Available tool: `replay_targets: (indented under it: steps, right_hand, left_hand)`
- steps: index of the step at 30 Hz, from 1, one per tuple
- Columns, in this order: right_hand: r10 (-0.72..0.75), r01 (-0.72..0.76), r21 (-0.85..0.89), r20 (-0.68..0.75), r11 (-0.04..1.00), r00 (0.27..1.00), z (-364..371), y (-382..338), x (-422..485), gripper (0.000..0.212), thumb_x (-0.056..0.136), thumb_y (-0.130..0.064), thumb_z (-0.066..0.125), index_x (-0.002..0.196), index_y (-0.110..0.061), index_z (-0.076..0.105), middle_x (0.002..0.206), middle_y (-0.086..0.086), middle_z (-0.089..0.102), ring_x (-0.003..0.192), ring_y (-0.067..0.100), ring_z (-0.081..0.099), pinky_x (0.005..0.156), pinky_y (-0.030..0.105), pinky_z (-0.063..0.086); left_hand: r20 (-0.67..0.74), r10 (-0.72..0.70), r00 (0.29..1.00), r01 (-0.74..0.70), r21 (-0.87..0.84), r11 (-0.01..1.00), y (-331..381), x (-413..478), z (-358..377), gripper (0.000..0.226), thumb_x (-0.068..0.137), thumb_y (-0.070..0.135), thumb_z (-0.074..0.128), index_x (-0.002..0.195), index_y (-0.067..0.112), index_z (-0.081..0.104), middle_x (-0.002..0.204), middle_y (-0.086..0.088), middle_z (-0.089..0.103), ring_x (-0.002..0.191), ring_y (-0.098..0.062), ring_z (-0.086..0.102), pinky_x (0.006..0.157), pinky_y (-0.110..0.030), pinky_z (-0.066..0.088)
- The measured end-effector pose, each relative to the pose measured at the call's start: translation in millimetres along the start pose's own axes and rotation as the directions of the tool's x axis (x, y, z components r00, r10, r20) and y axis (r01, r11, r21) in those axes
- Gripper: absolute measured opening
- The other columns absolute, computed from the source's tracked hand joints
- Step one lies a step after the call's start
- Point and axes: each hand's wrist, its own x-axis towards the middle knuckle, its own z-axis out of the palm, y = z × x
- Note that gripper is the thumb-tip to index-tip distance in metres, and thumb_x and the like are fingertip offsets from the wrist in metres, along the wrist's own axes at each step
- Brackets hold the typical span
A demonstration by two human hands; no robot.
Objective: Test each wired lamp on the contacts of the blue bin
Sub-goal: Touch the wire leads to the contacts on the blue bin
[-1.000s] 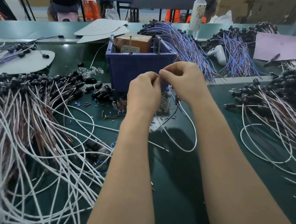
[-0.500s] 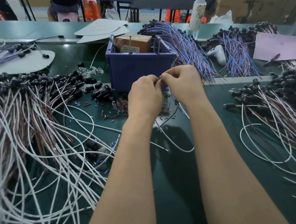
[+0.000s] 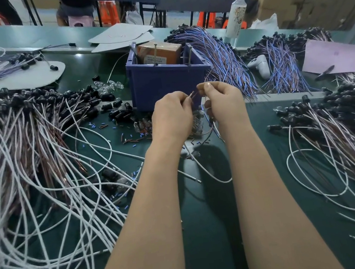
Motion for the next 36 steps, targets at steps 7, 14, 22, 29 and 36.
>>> replay_targets:
  steps: [7,14,22,29,36]
  right_hand:
    - [0.04,-0.041,0.043,0.032,0.998,0.999,0,-3,-1,0.008,0.087,-0.018,0.066,0.091,-0.016,0.06,0.077,-0.005,0.056,0.062,0.006,0.048,0.059,0.019,0.04]
    - [0.16,-0.184,0.135,0.172,0.974,0.972,2,1,-3,0.005,0.088,-0.013,0.065,0.085,-0.01,0.063,0.078,0.006,0.061,0.072,0.019,0.052,0.072,0.032,0.043]
    - [0.045,-0.03,0.258,-0.053,0.966,0.998,0,-2,0,0.018,0.09,-0.01,0.063,0.073,-0.015,0.059,0.063,-0.002,0.052,0.047,0.003,0.043,0.046,0.014,0.037]
    - [0.093,-0.069,0.359,-0.05,0.931,0.994,4,-3,2,0.018,0.09,-0.017,0.064,0.072,-0.016,0.063,0.062,-0.001,0.056,0.054,0.008,0.046,0.049,0.02,0.041]
    - [0.24,-0.182,-0.175,0.414,0.968,0.878,5,-6,-2,0.034,0.099,-0.031,0.048,0.082,-0.007,0.065,0.072,0.007,0.066,0.066,0.02,0.064,0.074,0.034,0.054]
  left_hand:
    - [-0.009,-0.021,1.0,0.02,-0.048,0.999,-1,1,2,0.023,0.097,0.022,0.047,0.099,0.014,0.068,0.091,-0.006,0.069,0.082,-0.024,0.06,0.07,-0.029,0.043]
    - [-0.01,0.02,1.0,-0.021,-0.123,0.992,-3,2,2,0.024,0.097,0.021,0.047,0.101,0.014,0.07,0.082,0.003,0.062,0.069,-0.011,0.054,0.054,-0.011,0.036]
    - [0.489,-0.035,0.872,0.138,-0.177,0.974,-2,1,-15,0.027,0.1,0.023,0.044,0.093,0.012,0.067,0.092,-0.003,0.074,0.089,-0.016,0.07,0.084,-0.028,0.052]
    - [0.451,-0.023,0.892,0.188,-0.325,0.927,-4,-3,-8,0.028,0.101,0.023,0.041,0.085,0.017,0.063,0.068,0.006,0.06,0.053,-0.003,0.052,0.047,-0.013,0.041]
    - [0.19,-0.185,0.964,0.253,-0.453,0.855,-13,9,-6,0.037,0.101,0.017,0.038,0.066,0.016,0.05,0.061,0.0,0.047,0.056,-0.014,0.044,0.067,-0.032,0.045]
